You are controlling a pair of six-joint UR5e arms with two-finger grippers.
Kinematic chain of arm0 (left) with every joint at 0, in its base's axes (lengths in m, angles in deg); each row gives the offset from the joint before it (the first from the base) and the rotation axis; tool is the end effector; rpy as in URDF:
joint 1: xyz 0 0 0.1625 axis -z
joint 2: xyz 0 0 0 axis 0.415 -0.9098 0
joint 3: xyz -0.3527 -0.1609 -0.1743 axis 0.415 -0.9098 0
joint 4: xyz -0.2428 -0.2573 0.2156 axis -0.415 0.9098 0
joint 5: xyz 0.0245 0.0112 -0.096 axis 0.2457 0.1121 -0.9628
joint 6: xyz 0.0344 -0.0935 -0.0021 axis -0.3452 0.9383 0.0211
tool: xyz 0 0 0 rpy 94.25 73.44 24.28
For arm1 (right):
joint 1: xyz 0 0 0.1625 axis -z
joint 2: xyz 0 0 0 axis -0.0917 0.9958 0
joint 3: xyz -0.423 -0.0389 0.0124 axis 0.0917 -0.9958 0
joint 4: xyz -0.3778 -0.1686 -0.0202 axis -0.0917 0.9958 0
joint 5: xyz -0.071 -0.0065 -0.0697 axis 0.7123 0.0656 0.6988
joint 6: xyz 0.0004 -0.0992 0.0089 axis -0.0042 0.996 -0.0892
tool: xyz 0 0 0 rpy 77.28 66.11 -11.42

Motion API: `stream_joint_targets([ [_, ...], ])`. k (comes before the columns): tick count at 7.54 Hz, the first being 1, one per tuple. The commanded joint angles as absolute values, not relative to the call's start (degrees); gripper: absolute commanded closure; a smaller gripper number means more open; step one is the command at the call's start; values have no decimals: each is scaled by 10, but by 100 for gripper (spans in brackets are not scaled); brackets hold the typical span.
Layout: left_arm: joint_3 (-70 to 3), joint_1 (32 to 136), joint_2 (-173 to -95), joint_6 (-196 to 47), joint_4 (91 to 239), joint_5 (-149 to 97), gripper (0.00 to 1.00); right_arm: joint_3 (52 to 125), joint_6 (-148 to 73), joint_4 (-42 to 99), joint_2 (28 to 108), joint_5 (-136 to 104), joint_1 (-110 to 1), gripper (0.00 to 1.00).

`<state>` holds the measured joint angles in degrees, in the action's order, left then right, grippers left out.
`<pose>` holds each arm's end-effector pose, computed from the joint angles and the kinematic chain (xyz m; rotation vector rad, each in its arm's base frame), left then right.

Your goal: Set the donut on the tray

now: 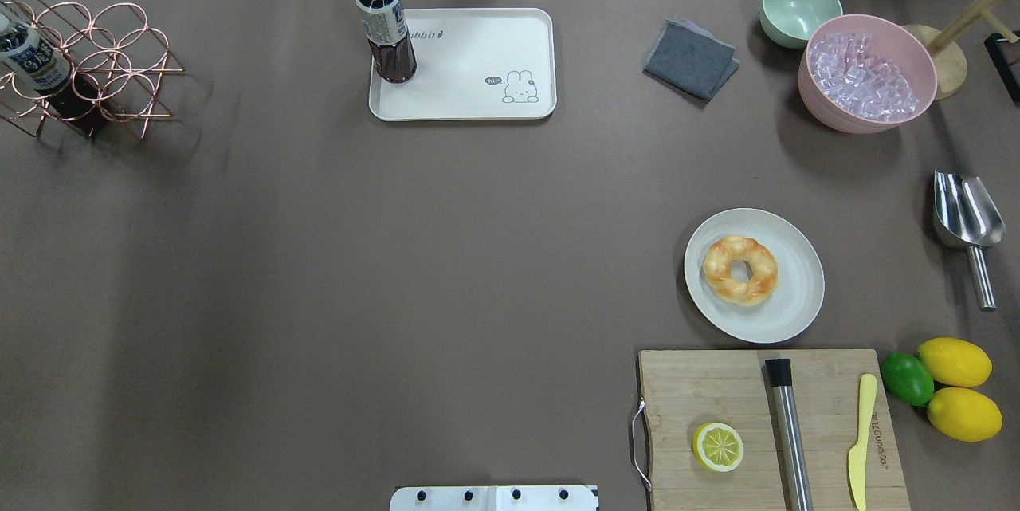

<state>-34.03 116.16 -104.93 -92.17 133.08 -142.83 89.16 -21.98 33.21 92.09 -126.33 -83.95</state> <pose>-0.0703 -0.3996 0.7224 -0.1890 0.8480 -0.0770 0.0581 -0.4741 0.6437 0.1256 -0.7596 -0.0542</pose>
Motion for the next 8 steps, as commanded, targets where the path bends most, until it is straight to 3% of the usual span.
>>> stream_joint_targets([
  [1,-339,1162,-1048,-924,1331,-1429,2,906,-220,334,923,-1263,-839,0],
  [8,-325,1166,-1046,-921,1329,-1428,2,914,-222,334,926,-1263,-835,0],
])
